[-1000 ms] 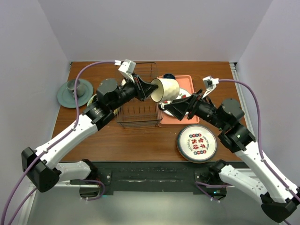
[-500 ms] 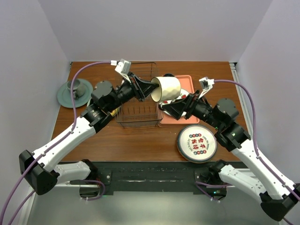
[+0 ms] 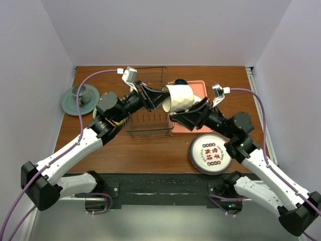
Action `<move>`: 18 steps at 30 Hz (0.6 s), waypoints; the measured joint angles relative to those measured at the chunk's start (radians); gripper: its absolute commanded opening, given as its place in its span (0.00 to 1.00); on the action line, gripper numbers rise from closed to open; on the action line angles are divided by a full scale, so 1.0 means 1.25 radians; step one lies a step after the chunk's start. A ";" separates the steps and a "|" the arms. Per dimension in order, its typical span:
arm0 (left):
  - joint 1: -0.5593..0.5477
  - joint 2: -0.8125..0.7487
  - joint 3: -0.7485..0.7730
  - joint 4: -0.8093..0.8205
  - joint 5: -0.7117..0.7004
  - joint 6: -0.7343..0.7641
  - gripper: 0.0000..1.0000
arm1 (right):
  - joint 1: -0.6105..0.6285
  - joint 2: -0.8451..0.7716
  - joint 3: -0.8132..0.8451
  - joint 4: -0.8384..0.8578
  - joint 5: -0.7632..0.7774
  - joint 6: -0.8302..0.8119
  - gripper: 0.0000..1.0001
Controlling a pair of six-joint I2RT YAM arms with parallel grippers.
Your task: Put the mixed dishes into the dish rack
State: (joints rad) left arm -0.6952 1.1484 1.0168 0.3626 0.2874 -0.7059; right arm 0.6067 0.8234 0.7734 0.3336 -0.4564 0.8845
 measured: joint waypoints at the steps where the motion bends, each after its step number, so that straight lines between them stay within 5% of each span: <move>1: 0.000 -0.003 -0.009 0.011 0.001 -0.007 0.00 | 0.000 0.001 -0.009 0.020 -0.003 0.014 0.81; 9: 0.000 -0.029 -0.066 0.096 -0.006 -0.036 0.00 | 0.000 0.017 -0.046 0.142 -0.007 0.101 0.72; 18: 0.000 -0.051 -0.102 0.157 -0.026 -0.043 0.00 | 0.000 0.027 -0.046 0.179 -0.009 0.132 0.74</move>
State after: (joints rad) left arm -0.6949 1.0843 0.8890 0.5594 0.2554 -0.7601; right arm 0.6067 0.8574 0.7155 0.5575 -0.4675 1.0489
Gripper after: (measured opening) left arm 0.088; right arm 0.723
